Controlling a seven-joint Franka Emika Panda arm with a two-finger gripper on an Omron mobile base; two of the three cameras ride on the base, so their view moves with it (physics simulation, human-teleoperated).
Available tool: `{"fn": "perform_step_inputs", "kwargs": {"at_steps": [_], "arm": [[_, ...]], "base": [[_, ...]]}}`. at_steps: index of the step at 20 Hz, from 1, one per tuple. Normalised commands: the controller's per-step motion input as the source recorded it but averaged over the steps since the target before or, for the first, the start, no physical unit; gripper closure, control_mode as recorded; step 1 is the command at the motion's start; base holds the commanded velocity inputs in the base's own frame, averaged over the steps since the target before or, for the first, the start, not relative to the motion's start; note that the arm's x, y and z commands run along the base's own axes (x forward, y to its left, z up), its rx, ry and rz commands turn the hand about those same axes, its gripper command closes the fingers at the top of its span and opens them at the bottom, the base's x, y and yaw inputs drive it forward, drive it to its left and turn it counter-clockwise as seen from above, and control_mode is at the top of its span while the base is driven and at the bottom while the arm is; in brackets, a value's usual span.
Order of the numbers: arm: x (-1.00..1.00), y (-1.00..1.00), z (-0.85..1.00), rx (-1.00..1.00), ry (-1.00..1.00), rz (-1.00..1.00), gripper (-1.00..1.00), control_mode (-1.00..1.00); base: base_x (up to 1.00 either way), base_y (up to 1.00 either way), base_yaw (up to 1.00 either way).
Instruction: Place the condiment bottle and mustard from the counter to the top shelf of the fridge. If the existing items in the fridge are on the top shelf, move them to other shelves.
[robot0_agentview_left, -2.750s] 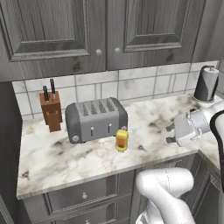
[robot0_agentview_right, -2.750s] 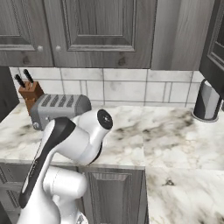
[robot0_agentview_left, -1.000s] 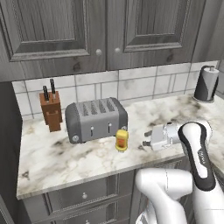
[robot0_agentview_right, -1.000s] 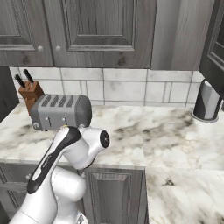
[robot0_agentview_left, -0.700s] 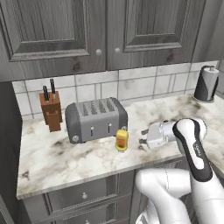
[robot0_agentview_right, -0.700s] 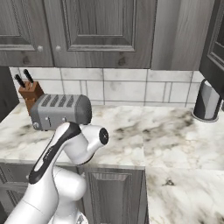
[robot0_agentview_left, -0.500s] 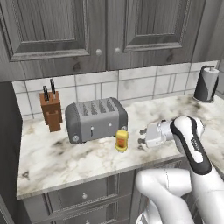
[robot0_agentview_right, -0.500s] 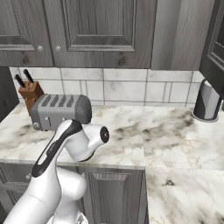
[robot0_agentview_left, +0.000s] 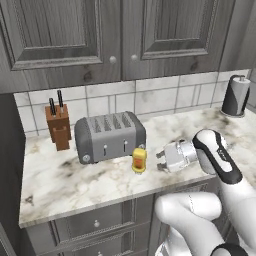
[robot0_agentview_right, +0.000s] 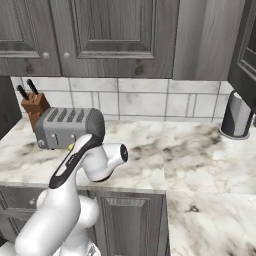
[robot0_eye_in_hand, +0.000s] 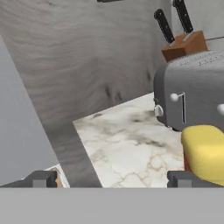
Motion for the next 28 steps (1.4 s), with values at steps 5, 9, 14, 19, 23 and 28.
{"fn": "perform_step_inputs", "kwargs": {"at_steps": [5, 9, 14, 19, 23, 28], "arm": [[0.23, 0.19, -0.05, 0.0, 0.0, 0.0, -1.0, -1.0], [0.28, 0.05, -0.02, 0.0, -0.01, 0.0, -1.0, -1.0], [0.15, -0.04, -0.09, 0.0, 0.0, 0.0, -1.0, -1.0], [0.17, -0.01, -0.03, 0.0, 0.0, 0.0, -1.0, -1.0], [0.16, 0.0, -0.16, 0.0, -0.01, 0.0, -1.0, -1.0], [0.15, 0.0, -0.27, 0.0, -0.01, 0.0, -1.0, -1.0]], "base": [[0.0, 0.0, 0.0], [0.0, 0.0, 0.0], [0.0, 0.0, 0.0], [0.0, 0.0, 0.0], [0.0, 0.0, 0.0], [0.0, 0.0, 0.0]]}}
